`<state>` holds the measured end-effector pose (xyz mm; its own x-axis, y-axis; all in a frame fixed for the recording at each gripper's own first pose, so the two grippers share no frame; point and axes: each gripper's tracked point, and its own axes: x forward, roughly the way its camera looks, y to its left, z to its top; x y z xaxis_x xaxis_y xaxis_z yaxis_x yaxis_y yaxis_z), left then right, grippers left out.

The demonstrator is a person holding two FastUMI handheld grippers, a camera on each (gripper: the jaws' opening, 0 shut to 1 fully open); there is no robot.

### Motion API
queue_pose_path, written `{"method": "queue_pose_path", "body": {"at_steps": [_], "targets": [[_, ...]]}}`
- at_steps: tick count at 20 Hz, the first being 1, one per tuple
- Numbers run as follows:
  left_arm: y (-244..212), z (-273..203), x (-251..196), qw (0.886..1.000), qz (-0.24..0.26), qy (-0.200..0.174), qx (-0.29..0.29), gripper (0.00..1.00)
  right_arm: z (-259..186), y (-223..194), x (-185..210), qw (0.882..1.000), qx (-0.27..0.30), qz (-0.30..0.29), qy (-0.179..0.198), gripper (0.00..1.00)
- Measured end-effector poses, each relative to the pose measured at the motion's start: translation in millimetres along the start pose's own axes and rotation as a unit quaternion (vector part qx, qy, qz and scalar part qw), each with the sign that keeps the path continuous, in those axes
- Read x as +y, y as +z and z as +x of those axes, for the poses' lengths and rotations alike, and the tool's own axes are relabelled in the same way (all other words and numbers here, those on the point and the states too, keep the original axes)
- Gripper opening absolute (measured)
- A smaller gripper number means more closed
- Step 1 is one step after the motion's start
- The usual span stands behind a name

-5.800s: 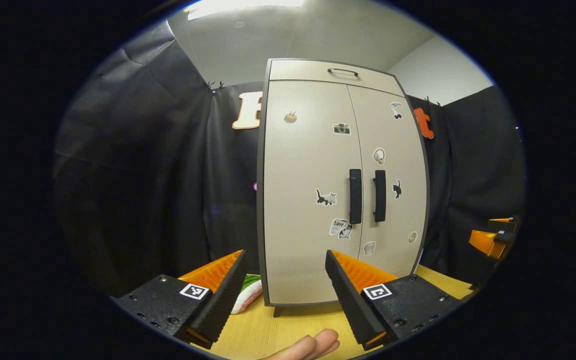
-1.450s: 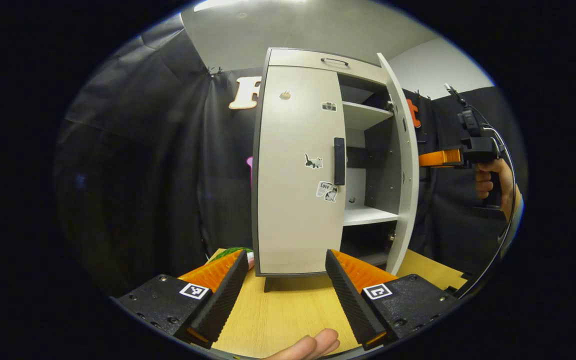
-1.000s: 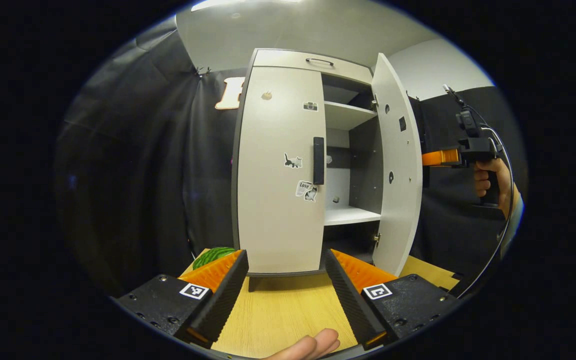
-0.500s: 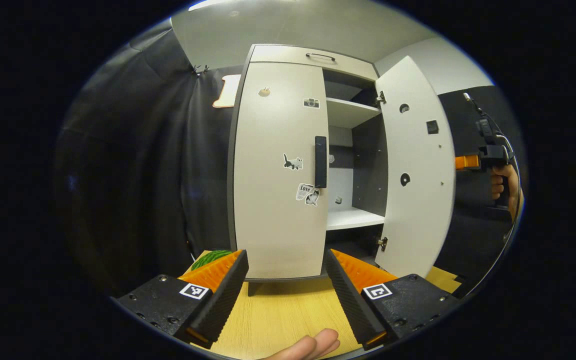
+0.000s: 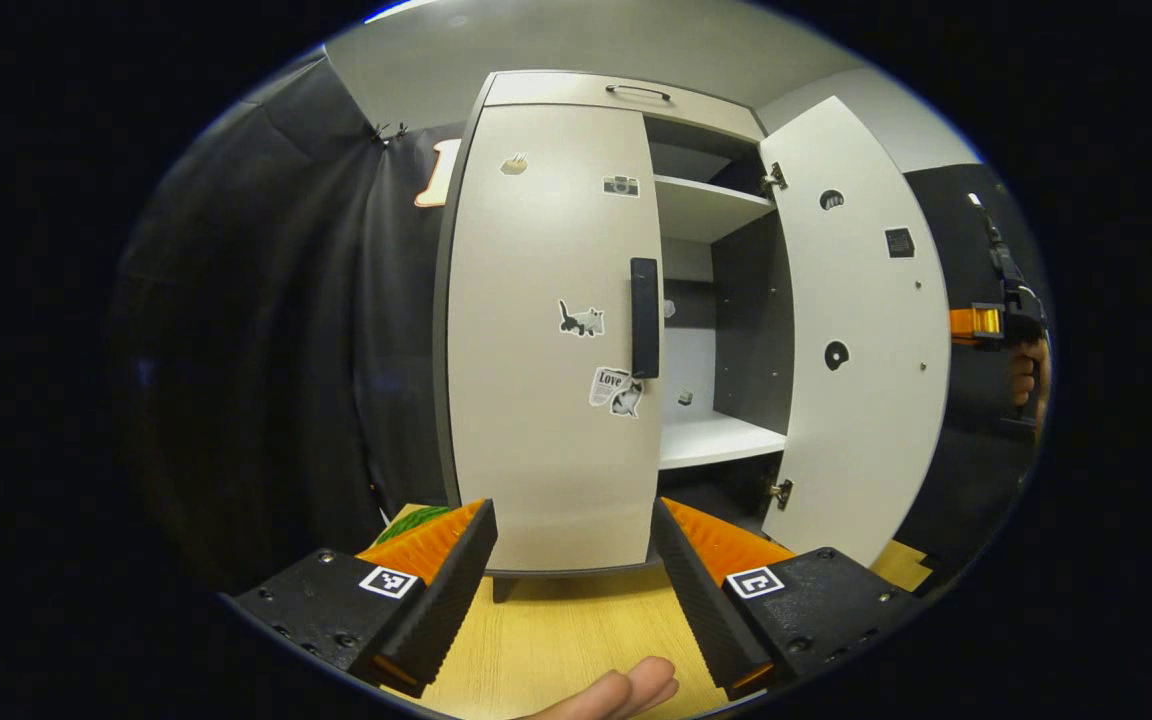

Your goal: Open the right door of the double-door shoe cabinet with the right hand, and open the left door with the left hand.

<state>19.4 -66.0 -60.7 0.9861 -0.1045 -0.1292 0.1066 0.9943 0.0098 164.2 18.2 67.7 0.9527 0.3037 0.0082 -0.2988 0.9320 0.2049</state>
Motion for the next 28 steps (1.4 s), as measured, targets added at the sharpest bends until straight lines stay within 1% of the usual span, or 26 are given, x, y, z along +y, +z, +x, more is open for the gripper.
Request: {"method": "queue_pose_path", "body": {"at_steps": [4, 6, 7, 8, 9, 10, 11, 12, 13, 14, 15, 16, 17, 18, 19, 22, 23, 24, 25, 26, 28], "targets": [[11.0, 25.9, -0.1, 1.000, -0.001, 0.012, -0.002, 0.96, -25.7, -10.6, -2.0, 1.000, -0.021, -0.014, 0.004, 0.09], [16.0, 39.3, -3.2, 1.000, 0.000, 0.013, 0.003, 0.96, -36.7, -24.0, -11.3, 0.999, -0.027, -0.032, -0.015, 0.10], [20.2, 45.8, -7.8, 1.000, -0.001, 0.006, 0.000, 0.96, -48.3, -29.9, -12.8, 0.999, -0.030, -0.038, -0.024, 0.17], [25.5, 52.0, -11.5, 1.000, -0.003, 0.001, -0.004, 0.96, -58.2, -36.3, -16.6, 0.998, -0.031, -0.044, -0.036, 0.30], [31.1, 57.5, -14.8, 1.000, -0.007, -0.003, -0.010, 0.96, -65.6, -43.0, -20.2, 0.997, -0.033, -0.048, -0.050, 0.53], [37.0, 63.1, -17.6, 1.000, -0.012, -0.005, -0.014, 0.96, -74.0, -47.8, -23.2, 0.996, -0.036, -0.050, -0.065, 0.64], [45.2, 69.3, -21.2, 1.000, -0.018, -0.007, -0.022, 0.96, -82.2, -53.3, -21.1, 0.996, -0.038, -0.046, -0.070, 0.82], [52.9, 75.2, -25.5, 0.999, -0.024, -0.010, -0.029, 0.96, -89.3, -62.1, -14.9, 0.996, -0.036, -0.042, -0.075, 0.85], [63.1, 81.2, -30.1, 0.999, -0.026, -0.016, -0.041, 0.96, -96.7, -73.1, -7.4, 0.996, -0.033, -0.041, -0.074, 0.99], [72.7, 88.0, -34.7, 0.998, -0.024, -0.020, -0.050, 0.96, -104.9, -81.2, -0.5, 0.996, -0.035, -0.040, -0.076, 0.99], [81.7, 96.0, -37.6, 0.998, -0.022, -0.021, -0.057, 0.99, -110.5, -88.6, 4.2, 0.995, -0.036, -0.041, -0.083, 1.00], [86.6, 103.8, -42.0, 0.998, -0.024, -0.023, -0.058, 0.93, -117.9, -98.2, 11.1, 0.995, -0.033, -0.046, -0.083, 0.96], [91.8, 112.3, -45.8, 0.998, -0.027, -0.026, -0.058, 0.96, -125.1, -107.6, 19.7, 0.995, -0.035, -0.050, -0.083, 1.00], [97.1, 120.4, -50.3, 0.997, -0.033, -0.029, -0.057, 0.96, -131.1, -114.3, 24.8, 0.994, -0.041, -0.048, -0.087, 0.96], [101.7, 129.3, -54.0, 0.997, -0.039, -0.031, -0.055, 0.96, -135.2, -123.7, 31.1, 0.995, -0.039, -0.043, -0.087, 0.99], [110.9, 157.2, -63.6, 0.998, -0.040, -0.030, -0.050, 0.96, -144.8, -149.3, 48.9, 0.995, -0.030, -0.034, -0.085, 0.99], [112.3, 165.9, -66.5, 0.998, -0.034, -0.028, -0.048, 0.96, -147.9, -153.9, 51.1, 0.995, -0.029, -0.034, -0.089, 0.96], [112.3, 174.3, -68.7, 0.998, -0.027, -0.026, -0.045, 0.96, -151.2, -158.2, 52.4, 0.995, -0.029, -0.034, -0.092, 0.99], [110.8, 182.5, -68.5, 0.999, -0.017, -0.017, -0.038, 0.96, -153.2, -163.1, 55.2, 0.995, -0.027, -0.032, -0.093, 0.99], [108.5, 188.2, -68.6, 0.999, -0.011, -0.012, -0.031, 0.96, -155.6, -166.4, 55.8, 0.995, -0.026, -0.027, -0.095, 0.96], [110.6, 198.9, -68.2, 0.999, -0.009, -0.005, -0.031, 0.96, -158.4, -172.4, 54.2, 0.994, -0.023, -0.017, -0.101, 0.96]]}}
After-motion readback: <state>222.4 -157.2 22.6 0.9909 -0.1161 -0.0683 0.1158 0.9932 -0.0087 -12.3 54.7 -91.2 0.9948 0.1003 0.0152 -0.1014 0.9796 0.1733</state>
